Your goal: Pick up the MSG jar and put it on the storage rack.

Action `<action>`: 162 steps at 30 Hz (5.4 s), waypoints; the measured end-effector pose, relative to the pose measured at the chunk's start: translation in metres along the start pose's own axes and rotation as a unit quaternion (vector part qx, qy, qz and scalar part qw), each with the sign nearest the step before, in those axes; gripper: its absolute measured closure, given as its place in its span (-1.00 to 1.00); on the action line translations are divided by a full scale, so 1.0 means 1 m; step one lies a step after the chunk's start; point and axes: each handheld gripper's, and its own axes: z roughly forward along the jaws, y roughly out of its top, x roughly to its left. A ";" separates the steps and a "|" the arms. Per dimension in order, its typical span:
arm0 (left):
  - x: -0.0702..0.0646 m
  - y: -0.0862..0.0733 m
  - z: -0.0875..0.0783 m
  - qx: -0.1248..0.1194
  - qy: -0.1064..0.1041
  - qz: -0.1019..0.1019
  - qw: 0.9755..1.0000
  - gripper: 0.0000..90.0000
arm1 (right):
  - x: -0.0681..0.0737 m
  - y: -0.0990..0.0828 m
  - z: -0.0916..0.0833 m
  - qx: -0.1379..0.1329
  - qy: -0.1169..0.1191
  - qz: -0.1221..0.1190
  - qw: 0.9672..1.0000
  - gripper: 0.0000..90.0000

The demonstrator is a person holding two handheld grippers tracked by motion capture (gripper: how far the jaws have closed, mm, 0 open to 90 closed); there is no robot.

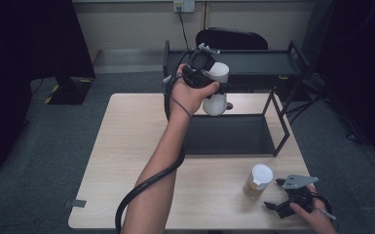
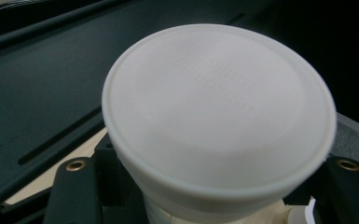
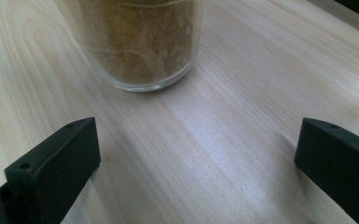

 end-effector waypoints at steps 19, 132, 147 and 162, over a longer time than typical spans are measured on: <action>0.009 0.040 -0.010 0.000 0.001 0.000 1.000 -0.22 | 0.000 0.000 0.000 0.000 0.000 0.000 1.000 -1.00; 0.009 0.000 0.009 -0.066 -0.022 -0.026 0.997 -0.97 | 0.000 0.000 0.000 0.000 0.000 0.000 1.000 -1.00; 0.005 -0.025 0.017 -0.069 -0.036 -0.016 0.997 -0.97 | 0.000 0.000 0.000 0.000 0.000 0.000 1.000 -1.00; 0.003 -0.057 0.028 -0.064 -0.037 -0.011 0.997 -0.97 | 0.000 0.000 0.000 0.000 0.000 0.000 1.000 -1.00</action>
